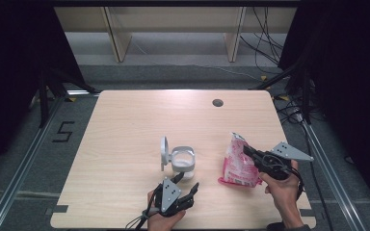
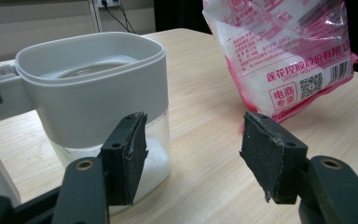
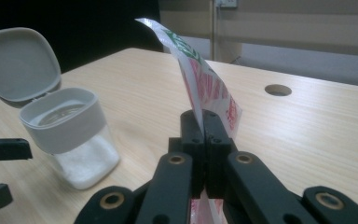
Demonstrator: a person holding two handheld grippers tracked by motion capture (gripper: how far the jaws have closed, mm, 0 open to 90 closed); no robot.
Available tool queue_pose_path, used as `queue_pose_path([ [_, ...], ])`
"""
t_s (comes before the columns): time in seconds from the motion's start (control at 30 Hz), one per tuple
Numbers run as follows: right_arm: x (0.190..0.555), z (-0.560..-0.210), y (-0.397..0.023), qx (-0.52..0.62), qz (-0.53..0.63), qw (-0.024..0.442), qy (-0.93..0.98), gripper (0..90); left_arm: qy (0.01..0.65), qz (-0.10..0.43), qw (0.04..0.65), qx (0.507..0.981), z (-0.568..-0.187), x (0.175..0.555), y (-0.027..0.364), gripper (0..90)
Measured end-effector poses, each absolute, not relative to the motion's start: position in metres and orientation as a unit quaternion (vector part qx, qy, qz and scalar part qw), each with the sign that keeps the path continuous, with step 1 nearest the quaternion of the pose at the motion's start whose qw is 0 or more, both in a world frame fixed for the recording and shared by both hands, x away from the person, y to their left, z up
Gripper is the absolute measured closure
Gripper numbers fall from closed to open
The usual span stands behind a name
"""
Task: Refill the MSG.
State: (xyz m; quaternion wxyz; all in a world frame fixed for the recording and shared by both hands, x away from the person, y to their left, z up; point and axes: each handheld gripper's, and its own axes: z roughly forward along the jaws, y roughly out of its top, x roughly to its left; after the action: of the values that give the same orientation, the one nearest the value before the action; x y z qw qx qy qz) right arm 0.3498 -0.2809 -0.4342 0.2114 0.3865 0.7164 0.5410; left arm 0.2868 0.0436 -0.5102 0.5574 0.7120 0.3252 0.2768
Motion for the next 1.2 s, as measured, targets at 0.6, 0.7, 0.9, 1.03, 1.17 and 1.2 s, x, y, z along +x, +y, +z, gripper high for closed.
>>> queue_pose_path([
  [0.6, 0.360, -0.450, -0.291, 0.407, 0.521, 0.230, 0.714, 90.0, 0.335, 0.271, 0.554, 0.712, -0.509, 0.287, 0.050, 37.6],
  [0.7, 0.359, -0.451, -0.291, 0.423, 0.519, 0.217, 0.710, 90.0, 0.330, 0.273, 0.550, 0.717, -0.509, 0.287, 0.051, 37.3],
  [0.9, 0.363, -0.456, -0.295, 0.426, 0.504, 0.234, 0.714, 89.9, 0.327, 0.277, 0.553, 0.715, -0.508, 0.288, 0.053, 37.1],
  [1.03, 0.364, -0.459, -0.296, 0.438, 0.502, 0.226, 0.710, 89.8, 0.329, 0.276, 0.556, 0.712, -0.508, 0.288, 0.053, 37.1],
  [1.17, 0.368, -0.463, -0.301, 0.439, 0.495, 0.233, 0.713, 89.6, 0.330, 0.276, 0.553, 0.714, -0.507, 0.287, 0.054, 36.9],
  [1.2, 0.367, -0.464, -0.300, 0.447, 0.498, 0.226, 0.708, 89.5, 0.329, 0.277, 0.552, 0.714, -0.507, 0.287, 0.054, 36.9],
])
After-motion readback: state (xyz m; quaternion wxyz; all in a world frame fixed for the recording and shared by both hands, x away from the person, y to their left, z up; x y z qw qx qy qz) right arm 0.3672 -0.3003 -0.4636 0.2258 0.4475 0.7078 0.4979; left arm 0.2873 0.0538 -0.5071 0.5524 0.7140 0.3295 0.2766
